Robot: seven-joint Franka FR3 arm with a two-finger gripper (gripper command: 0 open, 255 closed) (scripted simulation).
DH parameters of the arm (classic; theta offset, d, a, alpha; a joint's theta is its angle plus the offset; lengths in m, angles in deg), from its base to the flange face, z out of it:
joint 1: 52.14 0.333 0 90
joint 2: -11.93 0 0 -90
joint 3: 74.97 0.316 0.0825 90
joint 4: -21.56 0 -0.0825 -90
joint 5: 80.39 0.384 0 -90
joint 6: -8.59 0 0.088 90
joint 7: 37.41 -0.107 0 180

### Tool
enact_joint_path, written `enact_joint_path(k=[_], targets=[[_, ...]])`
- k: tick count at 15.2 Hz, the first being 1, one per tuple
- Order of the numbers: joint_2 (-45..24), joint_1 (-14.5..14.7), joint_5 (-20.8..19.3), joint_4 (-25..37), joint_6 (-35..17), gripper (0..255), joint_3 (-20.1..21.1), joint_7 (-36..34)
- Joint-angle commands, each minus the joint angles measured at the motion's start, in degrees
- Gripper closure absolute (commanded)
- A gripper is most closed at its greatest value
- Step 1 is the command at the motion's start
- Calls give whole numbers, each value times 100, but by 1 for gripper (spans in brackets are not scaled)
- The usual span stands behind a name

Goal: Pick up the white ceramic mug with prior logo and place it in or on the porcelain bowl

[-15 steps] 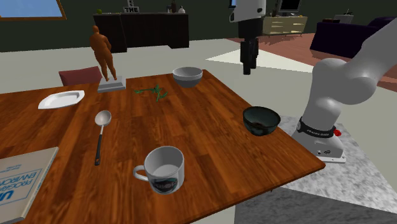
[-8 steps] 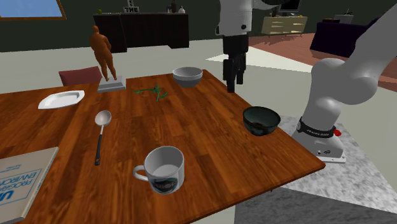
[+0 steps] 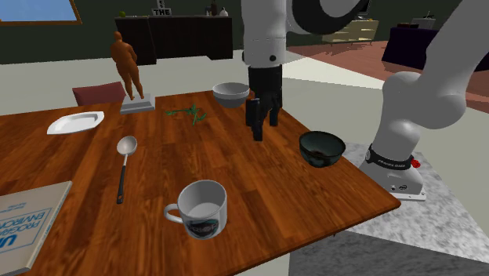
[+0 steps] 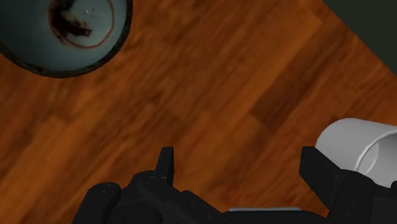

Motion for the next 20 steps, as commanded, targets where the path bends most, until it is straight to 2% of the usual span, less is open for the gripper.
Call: enact_joint_path(k=[1,7,12,20], targets=[[-422,29,-105,252,-244,0,167,-265],[-1693,197,-681,1161,-737,0,530,-1149],[-2767,497,-1312,2101,-904,0,606,-1868],[-3074,577,-1456,1876,-1416,0,559,-1965]])
